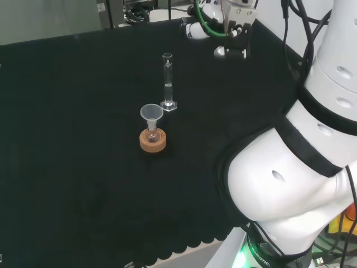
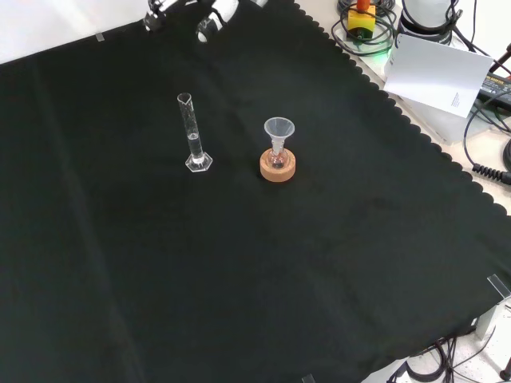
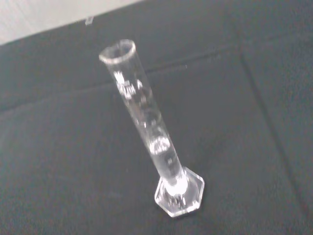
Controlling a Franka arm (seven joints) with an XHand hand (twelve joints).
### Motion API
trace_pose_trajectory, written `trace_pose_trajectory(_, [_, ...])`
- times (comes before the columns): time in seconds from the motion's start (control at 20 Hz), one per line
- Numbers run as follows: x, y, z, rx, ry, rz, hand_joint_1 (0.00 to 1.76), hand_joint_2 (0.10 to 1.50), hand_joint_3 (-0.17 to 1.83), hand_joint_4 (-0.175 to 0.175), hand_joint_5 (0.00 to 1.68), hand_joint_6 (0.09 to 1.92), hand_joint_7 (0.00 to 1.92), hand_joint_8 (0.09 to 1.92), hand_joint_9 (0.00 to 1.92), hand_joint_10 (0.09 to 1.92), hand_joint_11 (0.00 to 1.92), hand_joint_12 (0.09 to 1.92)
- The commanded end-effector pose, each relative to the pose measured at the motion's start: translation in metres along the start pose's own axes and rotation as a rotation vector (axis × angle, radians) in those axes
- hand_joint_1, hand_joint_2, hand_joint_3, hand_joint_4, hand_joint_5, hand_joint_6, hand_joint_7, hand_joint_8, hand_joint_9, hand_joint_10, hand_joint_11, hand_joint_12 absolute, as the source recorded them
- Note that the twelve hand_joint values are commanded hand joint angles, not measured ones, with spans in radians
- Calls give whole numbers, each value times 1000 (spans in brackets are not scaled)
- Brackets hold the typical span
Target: Pick up the graduated cylinder.
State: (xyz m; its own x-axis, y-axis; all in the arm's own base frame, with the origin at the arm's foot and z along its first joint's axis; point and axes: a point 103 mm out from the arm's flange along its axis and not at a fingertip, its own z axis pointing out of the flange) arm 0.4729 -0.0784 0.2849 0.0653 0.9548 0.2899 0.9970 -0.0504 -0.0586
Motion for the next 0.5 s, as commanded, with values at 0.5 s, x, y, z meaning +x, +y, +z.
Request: trace_pose_trajectory(0.5, [-32, 34, 94, 72, 150, -85, 466, 1140, -89, -34, 300, 87, 86, 628, 283, 682, 66, 1397])
